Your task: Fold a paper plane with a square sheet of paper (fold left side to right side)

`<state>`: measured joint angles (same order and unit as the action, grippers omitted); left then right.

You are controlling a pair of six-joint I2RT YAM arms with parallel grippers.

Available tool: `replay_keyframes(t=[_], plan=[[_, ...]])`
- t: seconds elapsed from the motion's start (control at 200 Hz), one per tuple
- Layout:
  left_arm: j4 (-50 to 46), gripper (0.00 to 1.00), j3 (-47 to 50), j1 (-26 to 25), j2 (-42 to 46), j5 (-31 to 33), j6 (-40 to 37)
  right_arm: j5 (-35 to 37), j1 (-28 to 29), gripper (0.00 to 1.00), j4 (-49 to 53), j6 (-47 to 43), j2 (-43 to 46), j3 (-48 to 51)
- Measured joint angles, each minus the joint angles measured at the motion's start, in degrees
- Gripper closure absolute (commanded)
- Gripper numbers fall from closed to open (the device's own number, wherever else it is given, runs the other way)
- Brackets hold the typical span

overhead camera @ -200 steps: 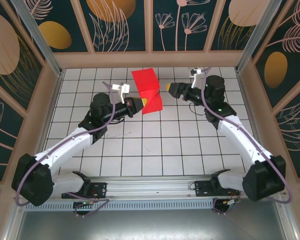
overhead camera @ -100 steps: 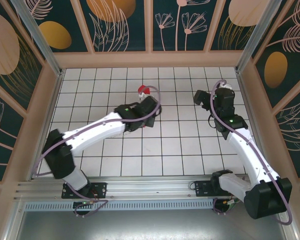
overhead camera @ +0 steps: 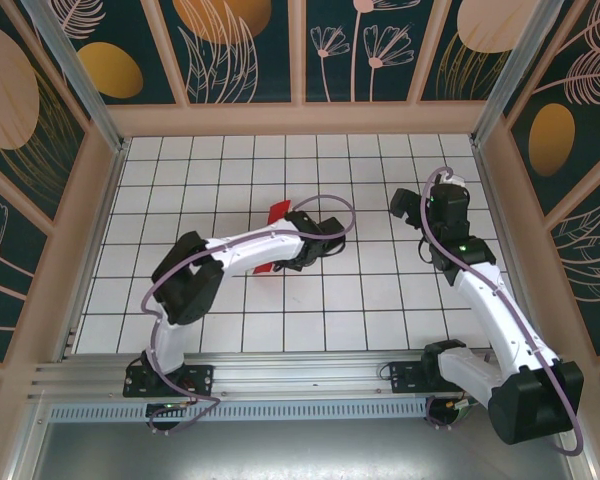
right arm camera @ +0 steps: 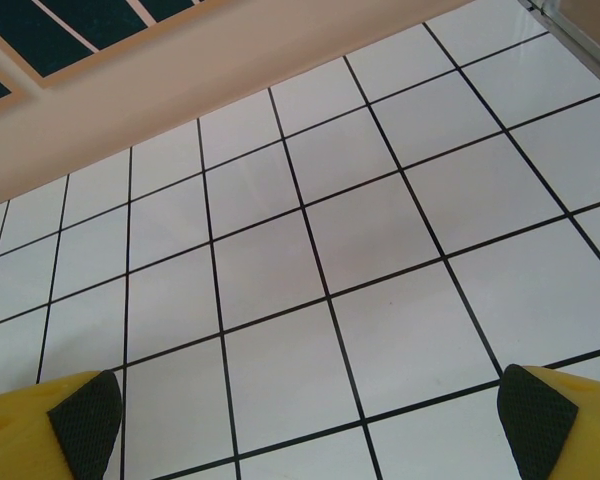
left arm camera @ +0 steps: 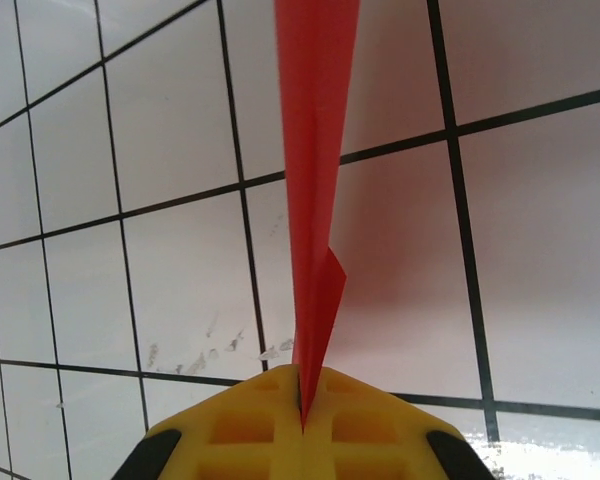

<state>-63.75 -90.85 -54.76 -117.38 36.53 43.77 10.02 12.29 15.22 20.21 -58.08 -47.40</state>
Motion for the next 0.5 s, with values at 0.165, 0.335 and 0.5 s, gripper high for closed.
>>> replay_keyframes(t=[0.165,0.335,0.5], plan=[[-1.3,1.00,-4.2,0.0,-4.9,-1.4,-0.6,-0.7,0.0,0.01,0.0,0.0,0.1,0.7],[-1.0,0.97,-10.9,0.5,-9.3,-5.7,-3.9,-1.6,0.0,0.01,0.0,0.0,0.1,1.6],[0.4,0.90,-14.0,2.8,-12.2,-11.3,-7.6,-2.5,-0.3,0.01,0.0,0.0,0.1,1.9]])
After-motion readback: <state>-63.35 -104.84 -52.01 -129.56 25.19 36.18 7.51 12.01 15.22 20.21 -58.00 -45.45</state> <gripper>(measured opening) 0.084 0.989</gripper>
